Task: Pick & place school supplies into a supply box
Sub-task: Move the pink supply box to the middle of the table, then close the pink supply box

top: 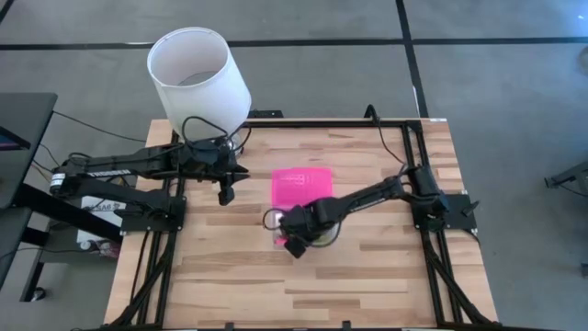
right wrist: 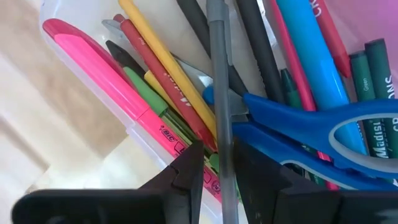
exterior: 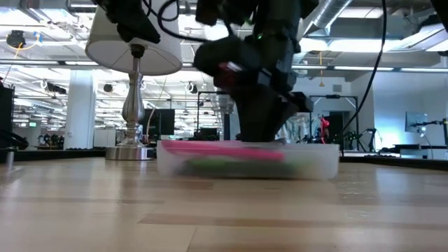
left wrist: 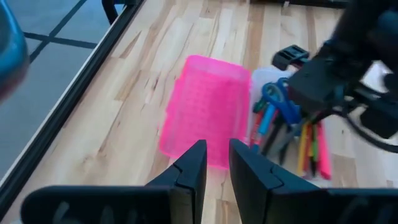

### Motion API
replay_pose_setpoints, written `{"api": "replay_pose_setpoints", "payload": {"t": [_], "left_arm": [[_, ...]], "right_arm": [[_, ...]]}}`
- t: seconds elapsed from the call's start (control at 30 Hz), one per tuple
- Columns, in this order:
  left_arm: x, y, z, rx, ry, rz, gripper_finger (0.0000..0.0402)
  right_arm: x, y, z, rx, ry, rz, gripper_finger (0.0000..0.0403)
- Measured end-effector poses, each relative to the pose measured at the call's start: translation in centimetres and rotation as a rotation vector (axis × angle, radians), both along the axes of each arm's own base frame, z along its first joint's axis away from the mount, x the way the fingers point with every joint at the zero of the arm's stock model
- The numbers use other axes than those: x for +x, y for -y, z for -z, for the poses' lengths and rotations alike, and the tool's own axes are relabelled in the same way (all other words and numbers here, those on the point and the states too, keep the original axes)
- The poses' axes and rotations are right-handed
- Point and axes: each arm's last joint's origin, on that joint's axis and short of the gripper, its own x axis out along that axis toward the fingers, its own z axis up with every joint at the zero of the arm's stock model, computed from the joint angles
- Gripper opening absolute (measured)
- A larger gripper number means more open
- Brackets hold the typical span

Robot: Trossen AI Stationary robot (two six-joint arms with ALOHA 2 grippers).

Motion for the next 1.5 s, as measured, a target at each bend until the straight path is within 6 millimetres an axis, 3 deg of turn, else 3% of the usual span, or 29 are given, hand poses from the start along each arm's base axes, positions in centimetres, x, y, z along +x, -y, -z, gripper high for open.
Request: {"api": "replay_pose_setpoints", "payload": {"t": [0.5,0.77,0.93,1.23,1.5], "left_arm": [[2.7,0.0,1.1,0.02,-0.005,0.137,0.0061],[5.4,-0.2,4.1,0.007,-0.137,0.243,0.0061],[7.1,-0.3,6.7,0.009,-0.245,0.313,0.0061],[9.2,-0.5,10.9,0.031,-0.402,0.386,0.0061],[9.3,-0.9,10.7,0.161,-0.4,0.434,0.0061]], "right_arm": [[-2.5,-8.9,-0.7,-0.056,0.072,-0.01,0.0082],[-2.4,-10.7,-3.9,-0.224,0.217,0.098,0.0082],[-2.9,-11.9,-4.9,-0.25,0.27,0.164,0.0082],[-5.9,-16.7,-5.1,-0.26,0.384,0.234,0.0082],[-6.9,-19.4,-3.5,-0.176,0.391,0.298,0.0082]]}}
